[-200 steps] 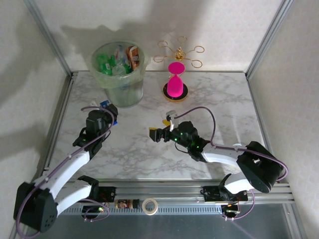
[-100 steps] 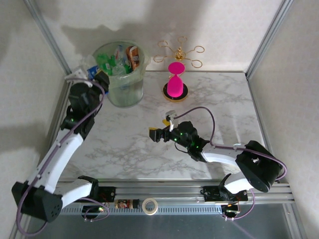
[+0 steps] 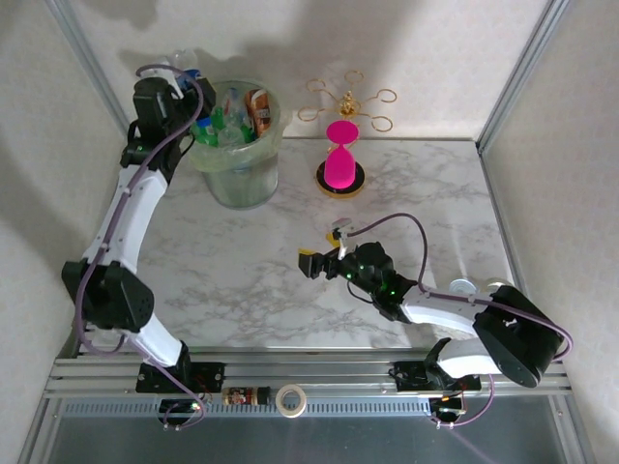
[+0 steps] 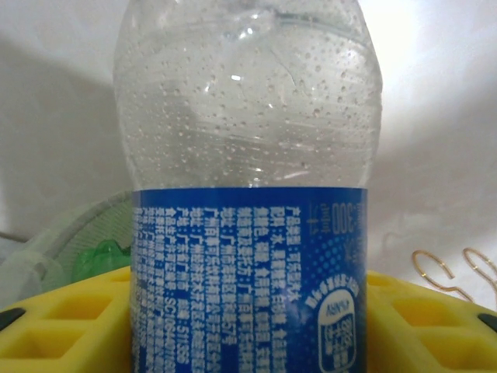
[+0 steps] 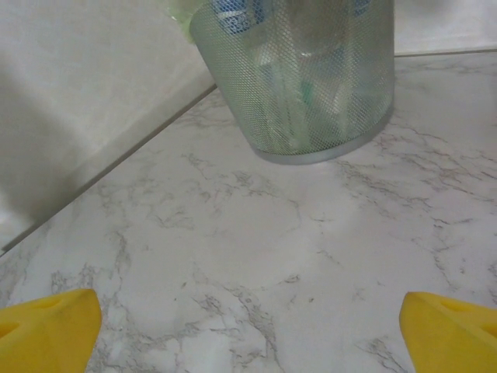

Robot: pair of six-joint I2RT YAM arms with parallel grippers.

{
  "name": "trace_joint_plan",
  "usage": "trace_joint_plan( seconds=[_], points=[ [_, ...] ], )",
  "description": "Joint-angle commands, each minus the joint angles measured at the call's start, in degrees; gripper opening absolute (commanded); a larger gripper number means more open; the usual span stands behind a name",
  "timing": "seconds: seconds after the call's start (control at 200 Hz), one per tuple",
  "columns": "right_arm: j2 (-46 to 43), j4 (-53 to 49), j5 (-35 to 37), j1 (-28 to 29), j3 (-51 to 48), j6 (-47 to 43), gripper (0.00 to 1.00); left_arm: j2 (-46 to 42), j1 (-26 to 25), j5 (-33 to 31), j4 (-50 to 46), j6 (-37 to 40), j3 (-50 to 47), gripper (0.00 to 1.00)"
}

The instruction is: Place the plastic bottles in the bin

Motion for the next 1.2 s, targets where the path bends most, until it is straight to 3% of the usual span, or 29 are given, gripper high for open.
trace_joint_plan(
  seconds=[0.0, 0.376, 0.506, 0.686, 0.811, 0.901, 1.042, 1.192],
  points=[
    [-2.35, -1.12, 2.77, 0.44, -1.31, -0.98, 0.99, 4.32, 0.45, 4.35, -6.85, 1.5, 5.27, 0.43],
    [-5.08, -2.58, 5.06, 0.49, -2.78, -1.5, 0.99, 12.69, 0.63, 3.57, -12.48, 1.43, 12.35, 0.46],
    [-5.76, -2.67, 5.42, 0.49, -3.15, -1.52, 0.99, 12.71, 0.63, 2.76, -12.6, 1.2, 12.58, 0.6],
    [-5.75, -3.11, 5.94, 0.46, -2.73, -2.1, 0.99, 10.79, 0.63, 1.3, -12.84, 1.51, 13.41, 0.88],
    [-5.35, -3.62, 6.7, 0.49, -2.31, -2.43, 0.99, 8.34, 0.63, -0.93, -12.51, 1.96, 13.55, 0.99],
    [-5.56, -4.94, 9.44, 0.47, -1.88, -2.79, 0.99, 6.4, 0.63, -1.73, -12.25, 1.89, 13.22, 1.0],
    [-5.51, -8.18, 17.95, 0.37, -0.91, -4.6, 0.99, 1.62, 0.54, -1.53, -9.22, 0.37, 8.84, 1.0],
    [-5.66, -11.0, 26.75, -1.95, 0.27, -5.75, 0.99, -9.05, 0.46, -3.82, 0.96, -3.71, -7.54, 1.0]
  ],
)
